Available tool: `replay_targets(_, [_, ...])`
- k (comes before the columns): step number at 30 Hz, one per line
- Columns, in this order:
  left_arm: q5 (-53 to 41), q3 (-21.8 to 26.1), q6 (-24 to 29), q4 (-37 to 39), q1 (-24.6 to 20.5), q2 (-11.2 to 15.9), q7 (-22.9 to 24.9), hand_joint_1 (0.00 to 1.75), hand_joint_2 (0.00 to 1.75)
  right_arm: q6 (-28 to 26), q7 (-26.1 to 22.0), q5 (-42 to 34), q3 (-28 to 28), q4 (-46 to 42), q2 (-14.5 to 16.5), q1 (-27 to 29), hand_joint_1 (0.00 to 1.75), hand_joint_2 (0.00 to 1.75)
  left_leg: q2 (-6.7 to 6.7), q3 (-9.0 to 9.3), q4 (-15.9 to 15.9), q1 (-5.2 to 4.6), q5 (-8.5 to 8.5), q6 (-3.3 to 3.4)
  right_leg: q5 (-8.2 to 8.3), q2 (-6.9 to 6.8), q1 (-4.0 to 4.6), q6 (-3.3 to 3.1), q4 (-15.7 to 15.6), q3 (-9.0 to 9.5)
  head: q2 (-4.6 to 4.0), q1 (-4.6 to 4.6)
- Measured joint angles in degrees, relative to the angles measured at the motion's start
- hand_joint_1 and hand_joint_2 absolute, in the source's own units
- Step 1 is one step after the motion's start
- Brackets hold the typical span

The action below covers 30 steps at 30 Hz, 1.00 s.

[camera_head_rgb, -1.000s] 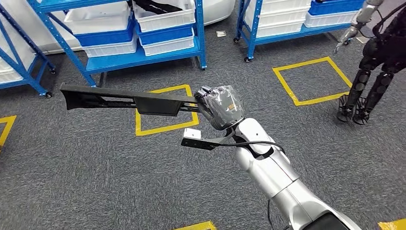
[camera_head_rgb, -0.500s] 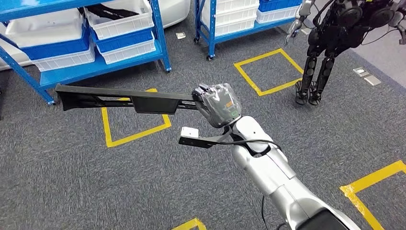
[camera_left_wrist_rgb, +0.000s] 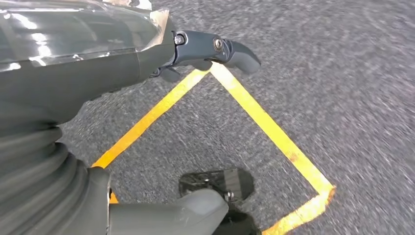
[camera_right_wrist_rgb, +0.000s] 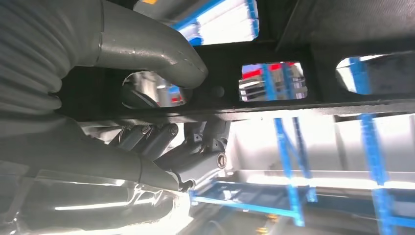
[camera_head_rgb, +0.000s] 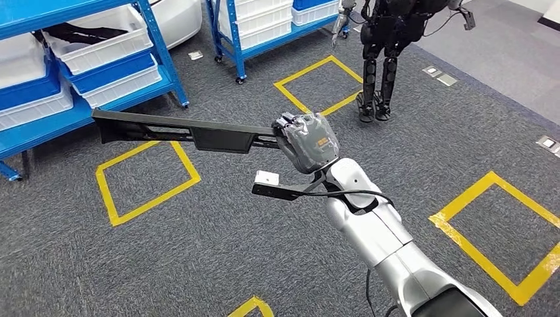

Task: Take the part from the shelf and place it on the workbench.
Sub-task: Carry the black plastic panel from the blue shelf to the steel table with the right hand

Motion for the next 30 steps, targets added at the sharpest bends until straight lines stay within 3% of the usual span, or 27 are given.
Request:
replay_targets(1, [-0.03,0.0,0.0,0.01,0.05,0.01,0.0,0.0,1.75,-0.08,0.2,0.15,-0.01,0.09,0.06,-0.02,1.75,1.75,-1.73,-1.18,3.23,0.07,-2.34,-0.23,0.25,0.53,0.03,-0.2,0.0,-0.3,0.0,-0.06])
replay_targets(2, [-0.03,-0.01,0.0,0.01,0.11,0.01,0.02,0.0,1.75,-0.18,0.43,0.29,-0.02,0.22,0.13,-0.02,1.75,1.75,-2.63,-2.57,6.93,0.12,-4.57,-0.35,0.5,1.12,0.05,-0.3,0.01,-0.61,0.0,-0.12])
replay_targets(3, [0.02,-0.01,0.0,0.02,0.18,0.02,0.08,0.0,1.75,-0.27,0.63,0.48,-0.07,0.42,0.12,-0.01,1.75,1.75,-3.04,-3.68,10.03,0.18,-6.09,-0.44,0.79,1.81,0.06,-0.31,0.02,-0.95,0.0,-0.14])
replay_targets(4, [0.1,0.0,0.0,0.02,0.22,0.04,0.17,0.0,1.75,-0.36,0.86,0.65,-0.16,0.67,0.04,-0.01,1.75,1.75,-3.17,-4.0,11.46,0.25,-6.49,-0.47,1.07,2.55,0.04,-0.17,0.03,-1.27,0.0,-0.15])
replay_targets(5, [0.2,0.0,0.0,0.02,0.25,0.05,0.27,0.0,1.75,-0.41,1.09,0.87,-0.33,0.95,-0.04,-0.02,1.75,1.75,-3.27,-3.25,10.71,0.4,-5.8,-0.47,1.37,3.29,-0.02,0.01,0.04,-1.55,0.0,-0.15])
replay_targets(6, [0.3,0.01,0.0,0.02,0.27,0.08,0.34,0.0,1.75,-0.44,1.32,1.12,-0.55,1.26,-0.1,-0.09,1.75,1.75,-3.58,-1.46,7.96,0.6,-4.36,-0.44,1.66,4.04,-0.12,0.27,0.05,-1.79,0.0,-0.15])
replay_targets(8, [0.43,0.01,0.0,0.02,0.28,0.11,0.38,0.0,1.75,-0.5,1.84,1.56,-1.1,1.95,-0.15,-0.59,1.75,1.75,-5.84,3.06,0.55,0.97,-1.71,-0.39,2.25,5.48,-0.19,0.99,0.08,-2.21,0.0,-0.16])
replay_targets(9, [0.51,0.01,0.01,0.02,0.3,0.12,0.38,0.0,1.75,-0.57,2.07,1.7,-1.39,2.38,-0.16,-1.07,1.75,1.75,-6.83,4.47,-1.97,1.0,-1.05,-0.22,2.54,6.05,-0.15,1.42,0.07,-2.36,0.0,-0.1])
replay_targets(10, [0.61,0.01,0.01,0.02,0.34,0.11,0.38,0.0,1.75,-0.74,2.23,1.81,-1.71,2.85,-0.23,-1.6,1.75,1.75,-7.44,5.15,-3.23,0.83,-0.83,0.03,2.87,6.57,-0.06,1.89,-0.07,-2.54,0.0,-0.05])
replay_targets(12, [0.8,0.01,0.03,0.02,0.4,0.04,0.39,0.0,1.75,-1.39,2.27,1.85,-2.56,3.79,-0.61,-2.38,1.75,1.75,-6.5,5.15,-3.64,0.22,-0.34,1.05,3.66,7.53,0.08,2.95,-0.66,-2.92,0.0,0.08])
replay_targets(14, [0.89,0.02,0.03,0.01,0.4,-0.04,0.38,0.0,1.75,-2.11,2.07,1.86,-3.45,4.56,-1.25,-2.6,1.75,1.75,-5.05,5.04,-4.22,-0.1,0.67,2.43,3.23,5.88,0.2,3.29,0.26,-3.95,0.0,0.17])
replay_targets(16, [0.93,0.03,0.09,0.01,0.52,-0.03,0.37,0.0,1.75,-2.51,1.96,2.01,-4.08,5.12,-1.7,-2.63,1.75,1.75,-3.44,4.57,-4.64,-0.25,1.49,3.47,0.08,2.55,0.38,2.64,5.67,-6.46,0.0,0.45])
replay_targets(18, [1.05,0.03,0.29,0.02,0.78,-0.04,0.37,0.0,1.75,-2.81,2.26,2.46,-4.51,5.55,-1.97,-2.6,1.75,1.75,-1.59,3.95,-4.63,-0.58,1.8,3.86,-3.75,1.21,0.55,2.37,13.59,-9.51,0.0,0.63])
replay_targets(19, [1.17,0.03,0.45,0.02,0.86,-0.14,0.37,0.0,1.75,-2.95,2.5,2.73,-4.74,5.74,-2.13,-2.54,1.75,1.75,-0.64,3.69,-4.61,-0.73,1.91,3.94,-4.77,1.01,0.57,2.54,16.01,-10.06,0.0,0.62])
replay_targets(20, [1.28,0.03,0.61,0.02,0.9,-0.27,0.37,0.0,1.75,-3.04,2.81,2.98,-5.06,5.93,-2.36,-2.46,1.75,1.75,0.27,3.52,-4.58,-0.87,1.97,3.95,-4.95,0.82,0.58,2.86,16.14,-9.36,0.0,0.62])
replay_targets(22, [1.43,0.04,0.71,0.02,0.89,-0.55,0.32,0.0,1.75,-3.13,3.44,3.4,-5.88,6.18,-2.98,-2.37,1.75,1.75,1.83,3.44,-4.49,-1.07,1.99,3.86,-3.47,-0.71,0.62,3.48,9.77,-4.48,0.0,0.62])
replay_targets(24, [1.3,0.03,0.12,0.02,0.88,-0.63,0.04,0.0,1.75,-3.31,4.4,4.01,-7.13,6.25,-3.72,-2.57,1.75,1.75,3.2,3.42,-4.21,-1.53,1.77,3.49,-2.1,-3.89,1.19,3.03,2.2,0.43,0.0,0.59])
replay_targets(25, [1.17,0.03,-0.28,0.02,0.88,-0.61,-0.12,0.0,1.75,-3.51,4.89,4.39,-7.91,6.26,-4.26,-2.67,1.75,1.75,3.85,3.42,-4.08,-1.77,1.66,3.28,-1.78,-4.82,1.44,2.54,0.29,1.52,0.0,0.56])
replay_targets(26, [1.04,0.03,-0.65,0.02,0.87,-0.57,-0.24,0.0,1.75,-3.73,5.28,4.78,-8.79,6.24,-4.87,-2.7,1.75,1.75,4.5,3.43,-4.01,-1.93,1.59,3.07,-1.66,-4.91,1.7,1.99,-0.32,1.73,0.0,0.5])
replay_targets(27, [0.94,0.03,-0.85,0.01,0.83,-0.54,-0.28,0.0,1.75,-3.91,5.54,5.16,-9.67,6.2,-5.56,-2.6,1.75,1.75,5.13,3.49,-4.01,-1.93,1.56,2.9,-1.41,-4.06,1.6,1.59,-0.41,1.57,0.0,0.42])
replay_targets(28, [0.89,0.03,-0.98,0.01,0.75,-0.48,-0.28,0.0,1.75,-4.03,5.69,5.61,-10.63,6.08,-6.25,-2.39,1.75,1.75,4.81,3.45,-3.83,-1.8,1.31,2.6,-1.21,-3.34,1.3,1.26,-0.56,1.55,0.0,0.42])
replay_targets(30, [0.83,0.03,-1.05,0.01,0.67,-0.37,-0.28,0.0,1.75,-4.09,5.96,6.52,-12.48,5.82,-7.31,-1.92,1.75,1.75,1.58,2.55,-1.46,-1.29,-0.7,1.82,-0.73,-1.96,0.65,0.46,-0.85,1.49,0.0,0.35])
